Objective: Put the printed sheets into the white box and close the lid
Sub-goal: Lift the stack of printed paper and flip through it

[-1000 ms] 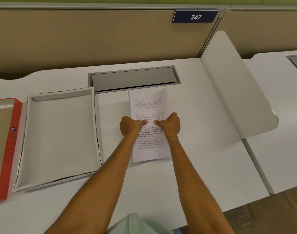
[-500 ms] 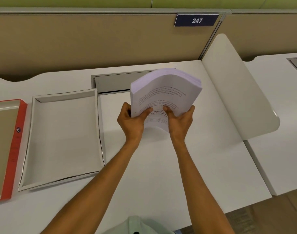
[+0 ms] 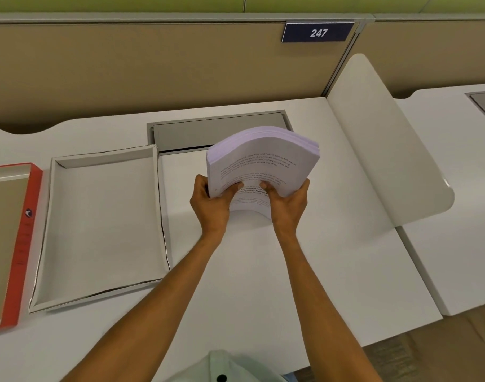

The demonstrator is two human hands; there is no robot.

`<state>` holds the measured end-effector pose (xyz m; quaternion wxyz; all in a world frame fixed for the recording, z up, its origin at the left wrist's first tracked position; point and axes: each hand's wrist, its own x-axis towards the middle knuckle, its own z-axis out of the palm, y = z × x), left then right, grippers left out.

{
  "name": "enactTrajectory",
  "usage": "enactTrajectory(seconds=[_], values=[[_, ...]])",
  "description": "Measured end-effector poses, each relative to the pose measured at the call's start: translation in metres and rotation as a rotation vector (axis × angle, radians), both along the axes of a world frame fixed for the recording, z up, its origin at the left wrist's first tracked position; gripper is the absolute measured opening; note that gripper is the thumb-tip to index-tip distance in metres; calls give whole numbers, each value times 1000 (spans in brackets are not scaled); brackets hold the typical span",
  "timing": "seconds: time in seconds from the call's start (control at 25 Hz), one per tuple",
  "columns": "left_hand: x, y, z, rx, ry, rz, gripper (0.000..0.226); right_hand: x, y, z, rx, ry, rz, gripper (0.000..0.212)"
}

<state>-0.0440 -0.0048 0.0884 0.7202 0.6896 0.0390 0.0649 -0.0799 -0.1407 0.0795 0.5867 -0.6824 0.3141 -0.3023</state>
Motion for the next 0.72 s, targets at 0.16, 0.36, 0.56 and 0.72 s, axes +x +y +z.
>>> enactTrajectory(seconds=[0.16, 0.36, 0.56, 0.72], values=[[5, 9, -5, 70, 8, -48, 66, -7, -7, -3, -13, 26, 43, 77], [8, 15, -16, 92, 42, -88, 66, -10, -4, -8, 0, 70, 80, 80], [11, 11, -16, 88, 100, -54, 57, -1, 3, -7, 16, 43, 21, 77], [20, 12, -3, 170, 135, -40, 50, 9, 9, 4, 14, 59, 4, 69]])
